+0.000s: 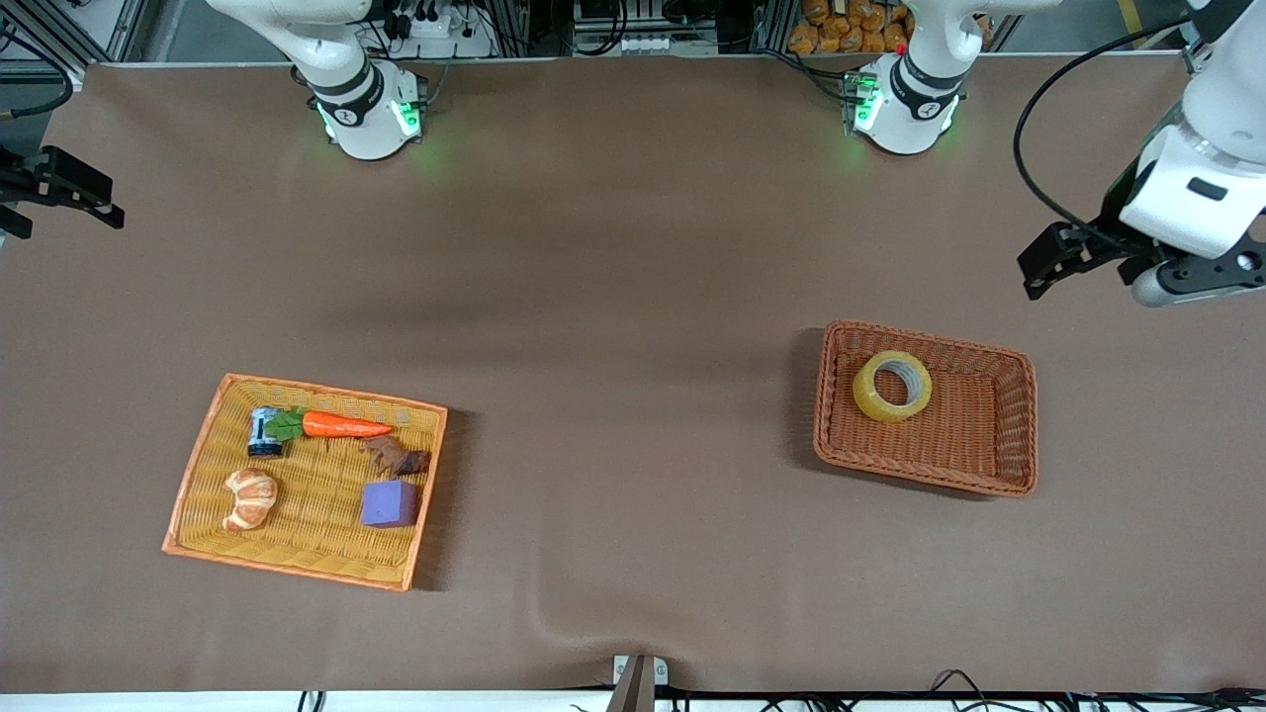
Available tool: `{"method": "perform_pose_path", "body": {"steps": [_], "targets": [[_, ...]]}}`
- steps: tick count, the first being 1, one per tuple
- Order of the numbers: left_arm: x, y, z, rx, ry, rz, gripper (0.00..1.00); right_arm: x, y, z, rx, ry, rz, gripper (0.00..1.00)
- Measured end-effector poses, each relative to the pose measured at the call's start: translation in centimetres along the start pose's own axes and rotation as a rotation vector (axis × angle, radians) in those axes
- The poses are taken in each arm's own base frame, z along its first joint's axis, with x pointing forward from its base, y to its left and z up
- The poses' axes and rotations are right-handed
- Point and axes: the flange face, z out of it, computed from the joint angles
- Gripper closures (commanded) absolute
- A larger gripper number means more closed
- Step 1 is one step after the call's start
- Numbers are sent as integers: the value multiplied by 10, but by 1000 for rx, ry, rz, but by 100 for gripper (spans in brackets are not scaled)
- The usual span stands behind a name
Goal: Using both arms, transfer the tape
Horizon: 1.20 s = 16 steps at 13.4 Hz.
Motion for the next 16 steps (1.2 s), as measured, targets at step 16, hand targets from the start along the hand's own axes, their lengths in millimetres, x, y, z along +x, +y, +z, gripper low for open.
{"method": "perform_pose_path", "body": {"steps": [16], "targets": [[-2, -64, 6, -31, -73, 86, 0, 1, 0, 1, 0, -1, -1, 0]]}}
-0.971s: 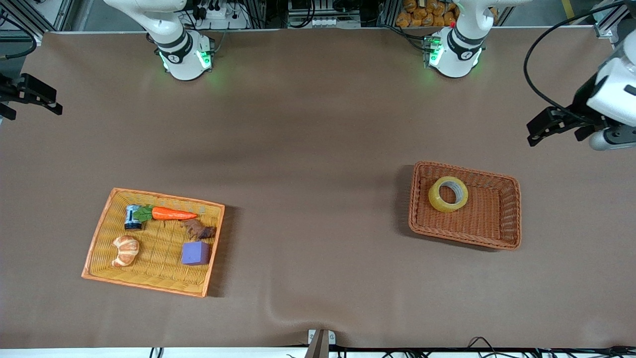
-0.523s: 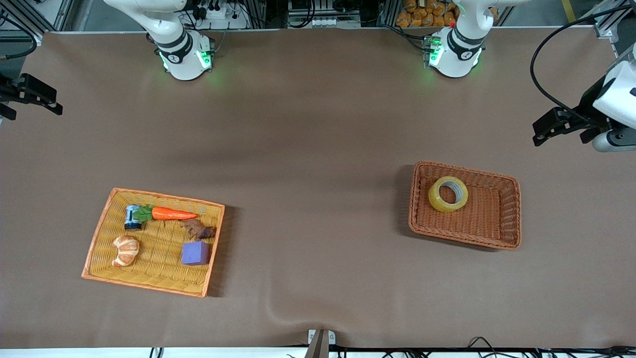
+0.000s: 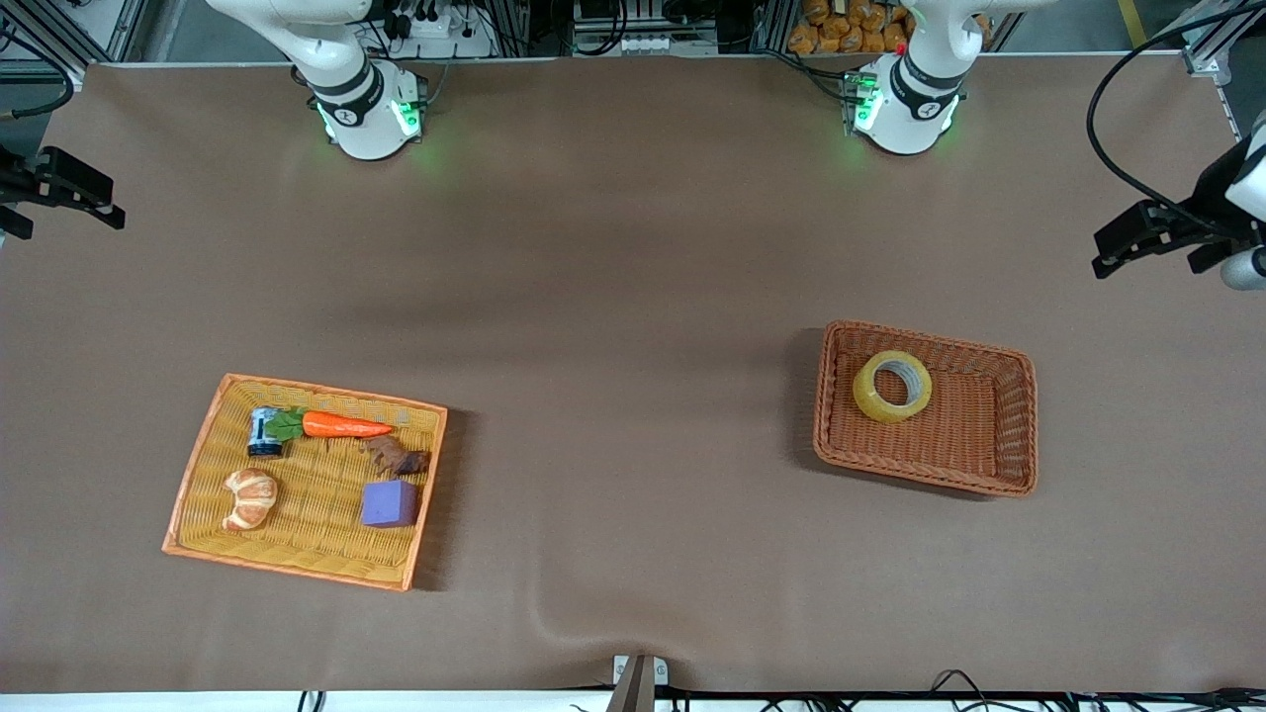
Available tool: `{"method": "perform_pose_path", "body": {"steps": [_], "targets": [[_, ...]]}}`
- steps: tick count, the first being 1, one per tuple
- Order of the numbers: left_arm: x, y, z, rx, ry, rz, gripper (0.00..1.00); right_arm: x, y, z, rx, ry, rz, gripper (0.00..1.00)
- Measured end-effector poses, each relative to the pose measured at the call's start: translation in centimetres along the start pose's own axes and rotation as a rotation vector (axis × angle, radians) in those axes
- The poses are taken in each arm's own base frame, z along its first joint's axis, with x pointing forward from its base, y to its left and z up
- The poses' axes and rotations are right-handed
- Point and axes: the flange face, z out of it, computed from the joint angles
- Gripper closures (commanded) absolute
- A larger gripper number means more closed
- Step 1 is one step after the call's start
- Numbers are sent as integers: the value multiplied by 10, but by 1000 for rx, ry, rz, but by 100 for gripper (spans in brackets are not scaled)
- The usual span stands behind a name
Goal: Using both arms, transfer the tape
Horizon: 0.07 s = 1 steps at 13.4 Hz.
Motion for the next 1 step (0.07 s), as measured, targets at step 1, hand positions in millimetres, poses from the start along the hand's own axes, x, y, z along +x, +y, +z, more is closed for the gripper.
{"method": "perform_pose_path", "body": {"steps": [1], "targets": [[-2, 3, 0, 1, -13, 6, 0, 0, 0, 0, 0, 0, 0, 0]]}}
